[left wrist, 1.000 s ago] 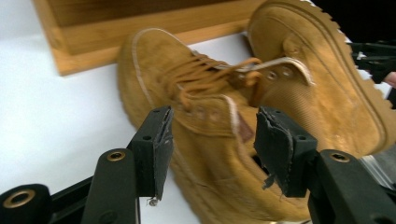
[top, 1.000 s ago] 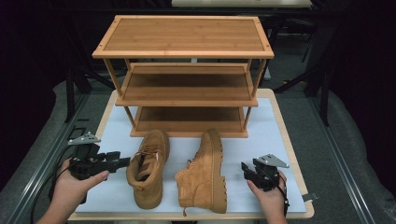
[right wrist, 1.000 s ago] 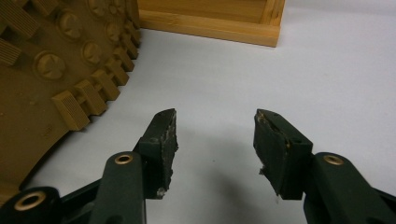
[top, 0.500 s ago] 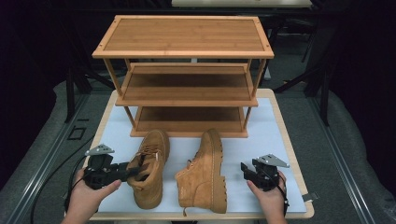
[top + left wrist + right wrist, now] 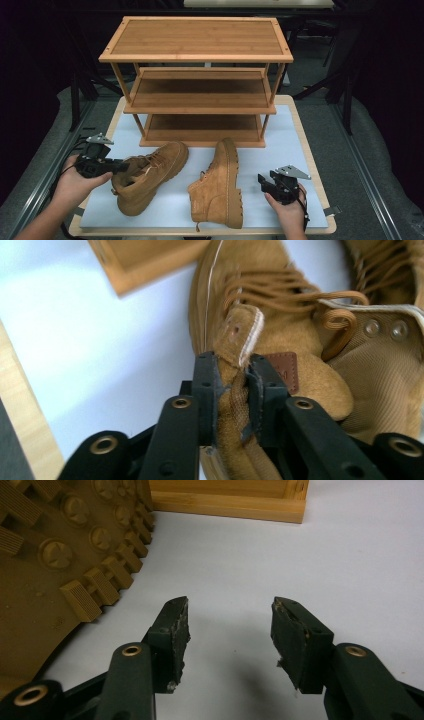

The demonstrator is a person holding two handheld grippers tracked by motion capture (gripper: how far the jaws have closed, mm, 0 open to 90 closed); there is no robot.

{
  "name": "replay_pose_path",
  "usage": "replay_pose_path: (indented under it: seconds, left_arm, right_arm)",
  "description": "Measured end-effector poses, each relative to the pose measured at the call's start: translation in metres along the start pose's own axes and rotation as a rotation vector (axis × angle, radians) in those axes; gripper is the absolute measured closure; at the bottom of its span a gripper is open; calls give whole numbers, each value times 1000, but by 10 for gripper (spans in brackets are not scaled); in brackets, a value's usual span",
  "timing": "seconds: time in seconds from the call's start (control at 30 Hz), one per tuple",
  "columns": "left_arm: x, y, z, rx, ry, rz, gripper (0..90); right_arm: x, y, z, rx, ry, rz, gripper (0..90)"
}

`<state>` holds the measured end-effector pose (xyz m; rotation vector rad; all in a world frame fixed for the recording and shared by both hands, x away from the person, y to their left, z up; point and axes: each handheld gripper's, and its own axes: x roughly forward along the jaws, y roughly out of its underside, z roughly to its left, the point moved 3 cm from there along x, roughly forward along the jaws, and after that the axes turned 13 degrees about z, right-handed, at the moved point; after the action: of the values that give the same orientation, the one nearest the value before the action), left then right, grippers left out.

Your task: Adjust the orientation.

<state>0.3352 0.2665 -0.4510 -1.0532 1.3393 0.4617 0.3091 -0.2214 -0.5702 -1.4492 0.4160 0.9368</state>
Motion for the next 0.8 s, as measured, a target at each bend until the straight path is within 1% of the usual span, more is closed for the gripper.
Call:
replay_pose_path:
  seconds: [0.03,0.07,0.1,0.13,0.17,0.2,0.23,0.27,0.3,0.33,0.37,0.4,0.43,0.47,0.5,0.53,0.57,0.63,0.67,0.7,0.73,0.77,0.8]
  left_arm:
    - [0,-2,2,-1,15,33,751]
    - [-3,-4,2,-14,28,60,716]
    - [-5,-7,2,-20,33,89,659]
    - [-7,-9,-1,-43,39,199,554]
    - [-7,-9,-1,-43,39,199,549]
    - [-6,-10,-4,-38,-23,254,545]
    - [-5,-10,-5,-34,-36,289,542]
    - [-4,-10,-6,-39,-40,317,542]
    - [-4,-10,-6,-39,-40,317,542]
    - [-3,-10,-7,-48,-49,328,542]
    - [-1,-10,-7,-60,-54,344,543]
    - [1,-11,-7,-65,-59,374,543]
    - [1,-11,-7,-65,-59,374,546]
    - [3,-11,-5,-70,-60,394,546]
    - [4,-11,-5,-76,-62,402,548]
    - [7,-12,-3,-88,-52,411,548]
    - [9,-12,-2,-93,-49,418,548]
    - [11,-12,-2,-96,-43,427,552]
    - [15,-11,-2,-106,-26,450,563]
    - [15,-11,-2,-106,-26,450,570]
    - [17,-10,-3,-108,-21,464,570]
    - [20,-8,-4,-118,-11,476,605]
    - [21,-8,-4,-117,-11,477,617]
  right_arm:
    - [0,0,0,0,0,0,487]
    - [1,0,0,-2,0,3,487]
    - [1,0,0,-4,-4,6,487]
    - [2,0,1,-5,-12,10,485]
    - [2,0,1,-5,-10,8,484]
    - [2,0,1,-6,-12,8,483]
    - [2,0,1,-6,-14,11,482]
    - [2,0,2,-6,-14,9,481]
    - [2,0,2,-6,-14,9,481]
    - [1,0,2,-4,-14,7,480]
    - [1,0,1,1,-13,5,480]
    - [1,0,1,4,-15,4,479]
    - [1,0,1,4,-15,4,479]
    - [1,0,1,6,-16,5,479]
    - [1,0,1,10,-4,4,479]
    - [2,0,1,9,-20,-3,479]
    - [2,0,0,7,-24,1,479]
    - [1,0,0,8,-19,8,479]
    - [2,0,0,10,-19,7,477]
    - [2,1,0,11,-22,7,477]
    - [2,1,0,11,-22,7,477]
    - [2,1,0,17,-27,2,477]
    - [2,1,0,18,-25,6,476]
